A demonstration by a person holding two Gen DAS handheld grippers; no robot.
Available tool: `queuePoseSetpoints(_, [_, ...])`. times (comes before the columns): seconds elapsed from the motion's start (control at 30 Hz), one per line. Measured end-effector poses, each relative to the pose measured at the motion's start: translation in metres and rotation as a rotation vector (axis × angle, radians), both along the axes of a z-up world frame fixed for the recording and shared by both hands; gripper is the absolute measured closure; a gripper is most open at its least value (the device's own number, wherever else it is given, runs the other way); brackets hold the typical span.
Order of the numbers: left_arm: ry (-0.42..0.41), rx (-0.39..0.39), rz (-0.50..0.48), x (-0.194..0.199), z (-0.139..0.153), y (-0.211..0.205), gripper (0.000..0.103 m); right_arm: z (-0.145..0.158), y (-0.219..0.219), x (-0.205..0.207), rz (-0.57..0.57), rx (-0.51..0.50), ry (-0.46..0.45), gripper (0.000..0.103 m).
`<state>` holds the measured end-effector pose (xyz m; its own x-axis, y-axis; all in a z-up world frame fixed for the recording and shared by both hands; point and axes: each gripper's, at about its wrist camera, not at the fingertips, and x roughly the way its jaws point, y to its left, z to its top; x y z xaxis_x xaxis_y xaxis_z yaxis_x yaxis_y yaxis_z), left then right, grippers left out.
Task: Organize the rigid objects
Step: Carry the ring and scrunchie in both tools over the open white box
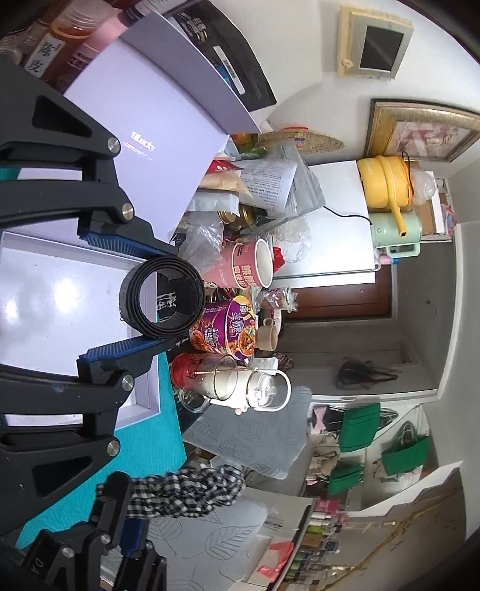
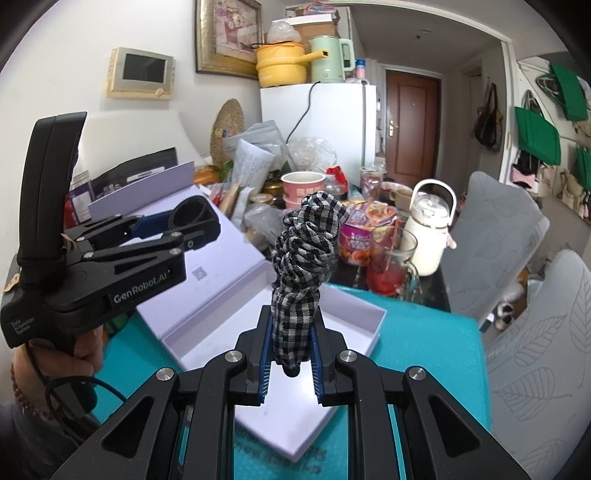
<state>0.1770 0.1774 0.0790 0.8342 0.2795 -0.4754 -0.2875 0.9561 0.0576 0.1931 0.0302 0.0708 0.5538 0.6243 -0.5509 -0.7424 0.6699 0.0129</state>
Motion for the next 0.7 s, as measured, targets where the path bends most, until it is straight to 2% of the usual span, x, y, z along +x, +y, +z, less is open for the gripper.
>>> queuePoseSetpoints(0.2, [-0.002,-0.011,0.017,0.024,-0.001,0.013,0.062,0.002,0.011,0.030,-0.014,0.003,-0.017,0.085])
queuePoseSetpoints(0.47, [0.049,-0.002,0.027,0.047,-0.023,0.022,0.062,-0.016,0.030,0.062,0.001,-0.019,-0.022,0.085])
queuePoseSetpoints(0.7, [0.092,-0.001,0.048,0.060,-0.040,0.025,0.062,-0.040,0.035,0.076,0.022,-0.057,0.048,0.085])
